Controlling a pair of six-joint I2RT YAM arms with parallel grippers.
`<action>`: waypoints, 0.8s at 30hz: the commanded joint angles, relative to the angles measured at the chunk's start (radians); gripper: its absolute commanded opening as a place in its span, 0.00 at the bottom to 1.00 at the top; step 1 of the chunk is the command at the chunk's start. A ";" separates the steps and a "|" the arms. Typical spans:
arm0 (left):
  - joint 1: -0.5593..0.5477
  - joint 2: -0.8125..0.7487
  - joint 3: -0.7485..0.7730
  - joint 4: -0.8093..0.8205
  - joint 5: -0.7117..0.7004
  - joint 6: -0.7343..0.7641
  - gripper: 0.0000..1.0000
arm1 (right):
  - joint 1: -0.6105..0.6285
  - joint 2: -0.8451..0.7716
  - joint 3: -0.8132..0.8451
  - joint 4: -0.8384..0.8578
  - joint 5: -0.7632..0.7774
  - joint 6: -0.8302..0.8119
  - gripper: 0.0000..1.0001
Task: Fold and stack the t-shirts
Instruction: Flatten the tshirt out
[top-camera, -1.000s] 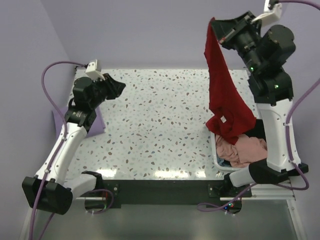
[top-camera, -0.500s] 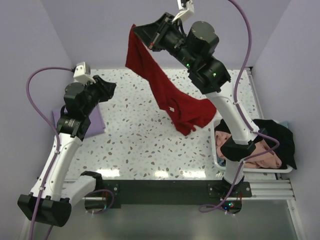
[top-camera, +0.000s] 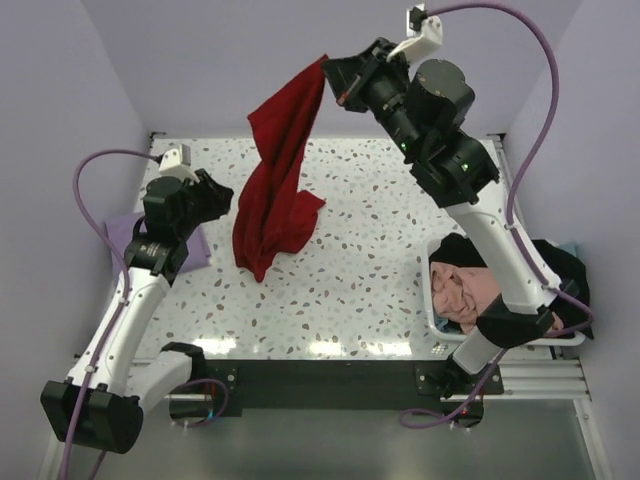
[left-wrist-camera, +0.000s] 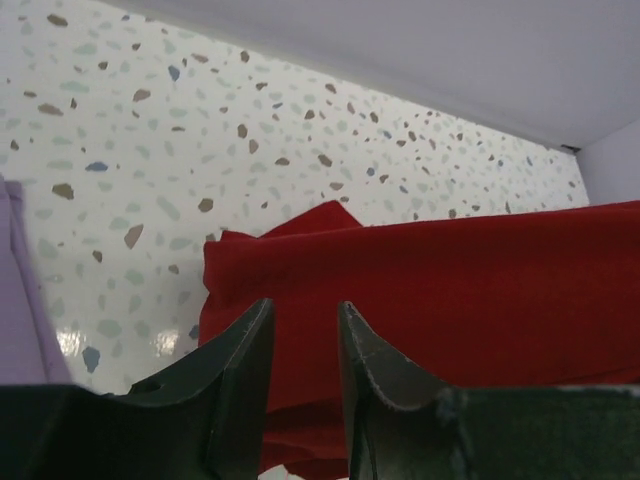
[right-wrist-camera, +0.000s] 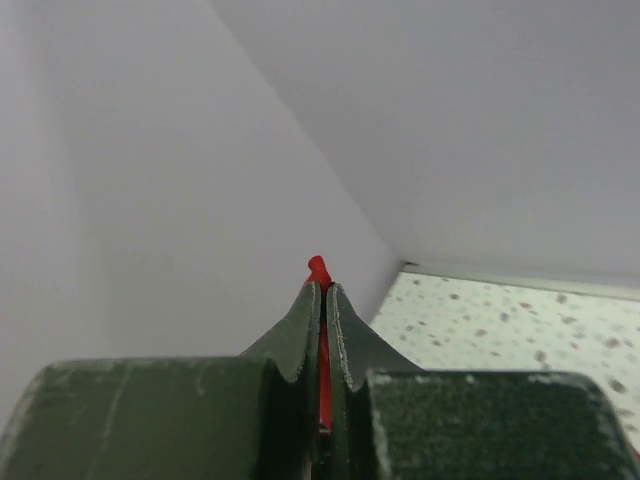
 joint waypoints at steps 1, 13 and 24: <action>0.007 0.012 -0.060 -0.040 -0.034 0.015 0.36 | -0.109 -0.105 -0.197 -0.063 0.166 -0.009 0.00; -0.019 0.251 -0.166 -0.125 0.066 0.001 0.45 | -0.268 -0.303 -0.820 -0.105 0.200 0.078 0.00; -0.025 0.370 -0.218 -0.036 0.143 0.001 0.62 | -0.284 -0.319 -0.875 -0.134 0.180 0.089 0.00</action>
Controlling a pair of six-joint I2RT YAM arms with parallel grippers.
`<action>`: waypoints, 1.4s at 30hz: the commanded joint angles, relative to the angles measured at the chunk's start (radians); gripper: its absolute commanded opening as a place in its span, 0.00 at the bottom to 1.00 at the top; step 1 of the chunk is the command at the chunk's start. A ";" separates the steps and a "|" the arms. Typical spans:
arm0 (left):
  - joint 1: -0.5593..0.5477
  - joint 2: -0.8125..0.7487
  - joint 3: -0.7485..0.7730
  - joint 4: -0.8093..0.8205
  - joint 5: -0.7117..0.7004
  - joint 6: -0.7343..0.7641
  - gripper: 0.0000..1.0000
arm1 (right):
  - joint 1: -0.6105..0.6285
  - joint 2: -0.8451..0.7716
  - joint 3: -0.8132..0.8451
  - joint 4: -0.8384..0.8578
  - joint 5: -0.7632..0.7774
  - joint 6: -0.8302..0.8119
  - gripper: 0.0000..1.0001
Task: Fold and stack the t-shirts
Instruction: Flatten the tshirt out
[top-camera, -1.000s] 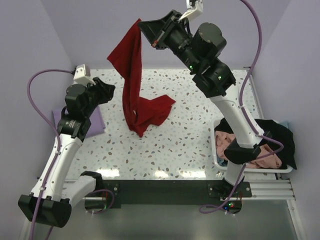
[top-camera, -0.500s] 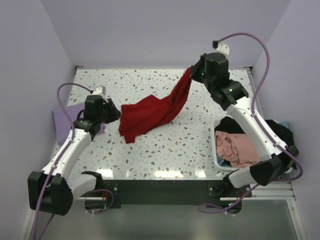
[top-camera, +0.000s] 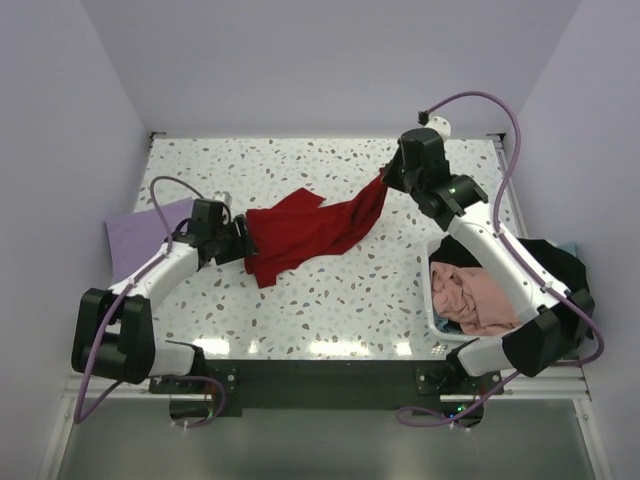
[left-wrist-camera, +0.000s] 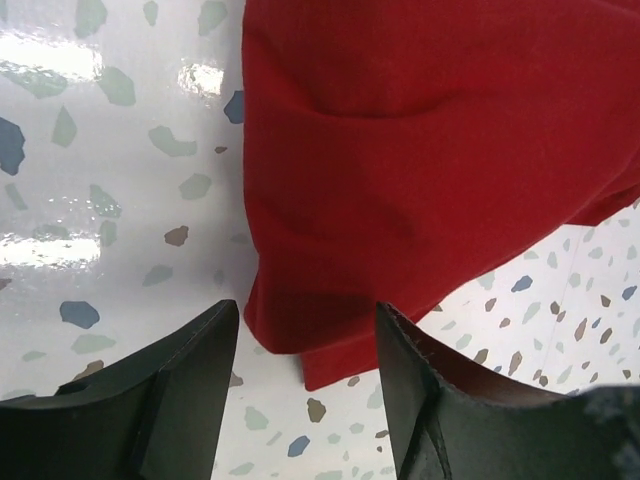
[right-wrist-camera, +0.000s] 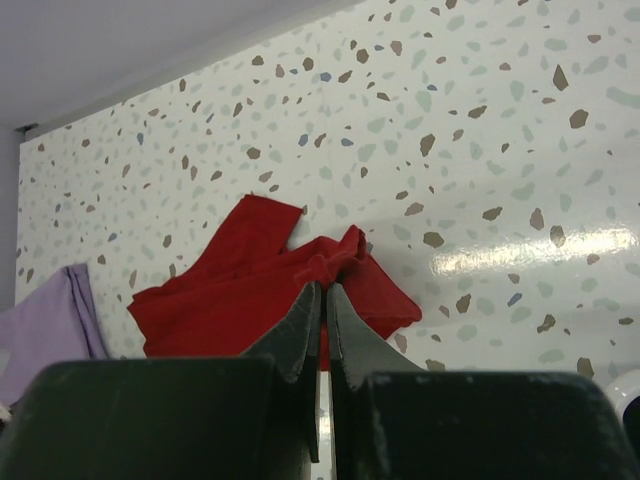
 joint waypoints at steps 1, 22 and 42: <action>-0.007 0.037 -0.016 0.077 0.037 0.003 0.62 | -0.011 -0.047 -0.009 0.022 0.013 0.019 0.00; -0.007 -0.052 0.611 -0.570 -0.030 0.112 0.00 | -0.064 -0.214 0.160 -0.163 0.194 -0.108 0.00; -0.004 -0.028 0.130 -0.313 0.172 0.069 0.59 | -0.073 -0.212 -0.107 -0.195 0.110 0.010 0.00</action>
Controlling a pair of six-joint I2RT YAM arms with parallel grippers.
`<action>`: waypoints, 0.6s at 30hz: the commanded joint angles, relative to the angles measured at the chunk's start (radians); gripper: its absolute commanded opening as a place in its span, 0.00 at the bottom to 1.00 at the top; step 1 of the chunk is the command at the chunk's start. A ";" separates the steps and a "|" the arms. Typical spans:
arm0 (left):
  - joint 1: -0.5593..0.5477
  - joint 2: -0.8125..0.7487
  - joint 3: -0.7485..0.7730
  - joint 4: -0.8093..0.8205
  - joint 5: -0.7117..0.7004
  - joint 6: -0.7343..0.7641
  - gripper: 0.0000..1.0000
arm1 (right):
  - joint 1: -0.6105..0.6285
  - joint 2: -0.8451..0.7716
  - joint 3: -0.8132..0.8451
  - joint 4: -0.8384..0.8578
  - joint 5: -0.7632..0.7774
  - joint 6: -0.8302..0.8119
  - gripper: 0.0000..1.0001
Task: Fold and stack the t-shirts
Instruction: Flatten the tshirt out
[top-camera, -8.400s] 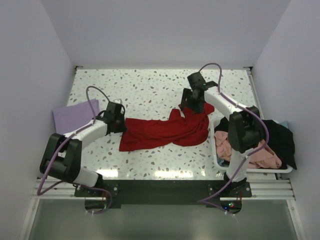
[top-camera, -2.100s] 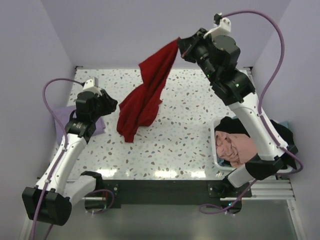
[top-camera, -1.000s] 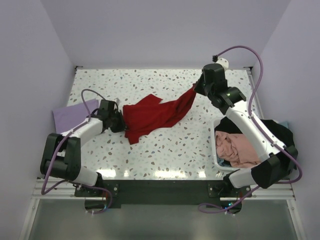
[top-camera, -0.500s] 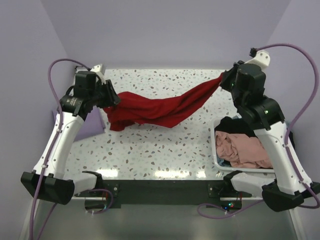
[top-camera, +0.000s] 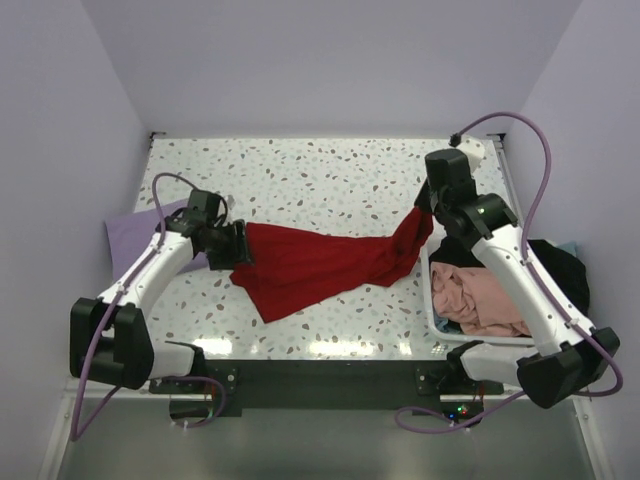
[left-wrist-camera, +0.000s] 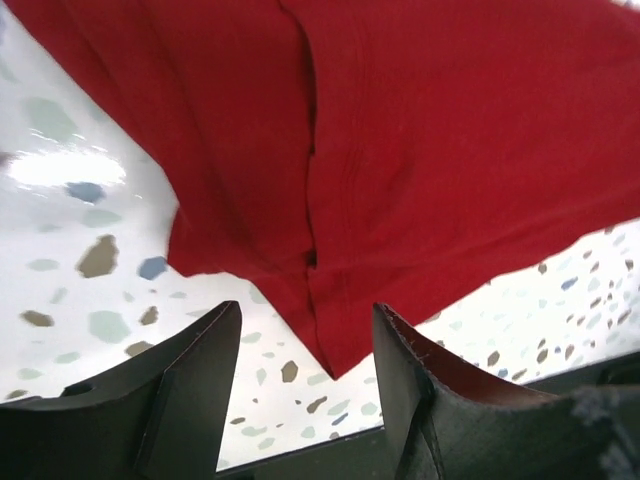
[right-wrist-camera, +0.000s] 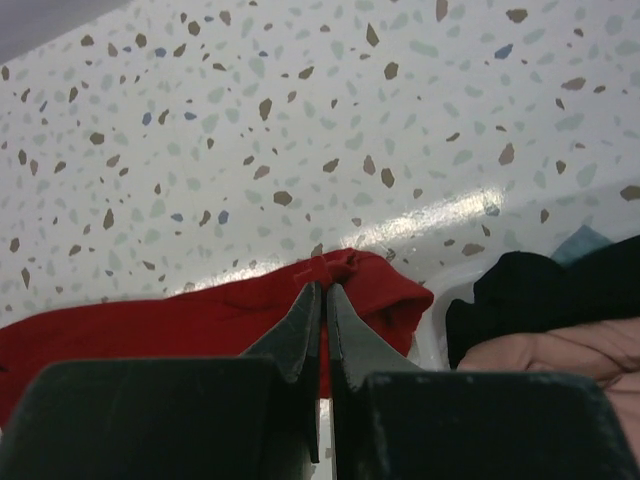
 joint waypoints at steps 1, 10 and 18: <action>-0.011 -0.012 -0.097 0.114 0.154 -0.023 0.59 | -0.006 -0.035 -0.018 0.027 -0.045 0.060 0.00; -0.091 0.011 -0.255 0.271 0.211 -0.072 0.50 | -0.008 -0.052 -0.061 0.020 -0.086 0.093 0.00; -0.097 0.026 -0.283 0.372 0.088 -0.092 0.40 | -0.008 -0.089 -0.090 -0.009 -0.092 0.104 0.00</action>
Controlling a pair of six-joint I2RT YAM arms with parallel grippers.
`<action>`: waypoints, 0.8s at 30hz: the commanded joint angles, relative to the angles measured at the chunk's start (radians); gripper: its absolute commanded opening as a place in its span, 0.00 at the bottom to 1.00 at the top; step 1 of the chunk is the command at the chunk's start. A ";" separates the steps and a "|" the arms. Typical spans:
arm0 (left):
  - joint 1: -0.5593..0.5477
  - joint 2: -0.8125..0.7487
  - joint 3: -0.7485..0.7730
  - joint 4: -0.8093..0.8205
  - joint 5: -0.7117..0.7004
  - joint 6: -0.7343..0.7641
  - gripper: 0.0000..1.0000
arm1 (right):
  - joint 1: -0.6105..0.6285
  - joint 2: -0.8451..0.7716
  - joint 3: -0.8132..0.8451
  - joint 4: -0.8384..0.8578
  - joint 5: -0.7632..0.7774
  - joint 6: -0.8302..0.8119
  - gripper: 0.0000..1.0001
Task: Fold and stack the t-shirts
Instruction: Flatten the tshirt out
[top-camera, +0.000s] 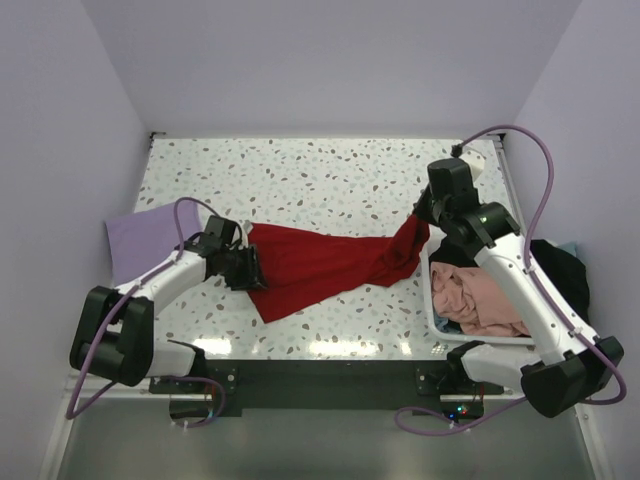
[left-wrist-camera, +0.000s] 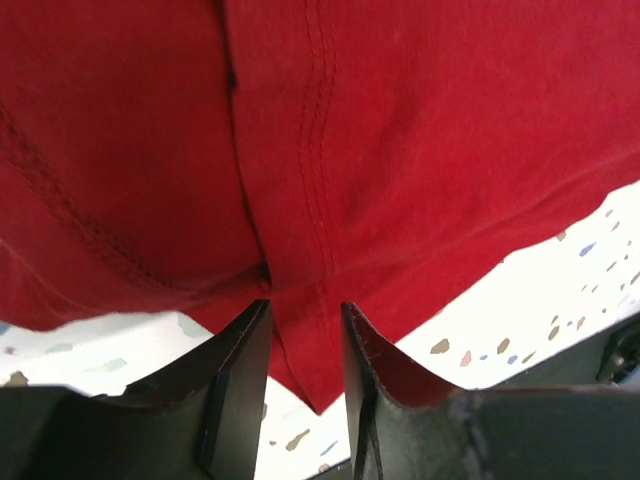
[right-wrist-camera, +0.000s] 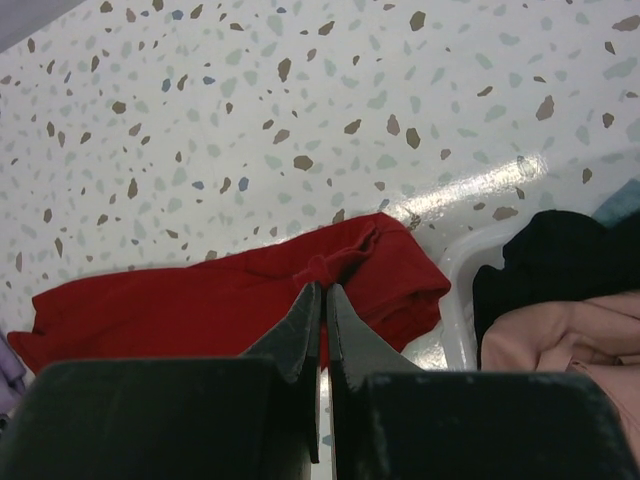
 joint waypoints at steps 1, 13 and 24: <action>-0.005 0.002 -0.019 0.114 -0.046 -0.035 0.38 | -0.003 -0.047 -0.011 -0.001 0.003 0.021 0.00; -0.034 0.045 -0.025 0.102 -0.100 -0.042 0.38 | -0.003 -0.061 -0.005 -0.014 0.015 0.020 0.00; -0.085 0.106 -0.009 0.145 -0.124 -0.058 0.32 | -0.003 -0.061 0.006 -0.019 0.024 0.015 0.00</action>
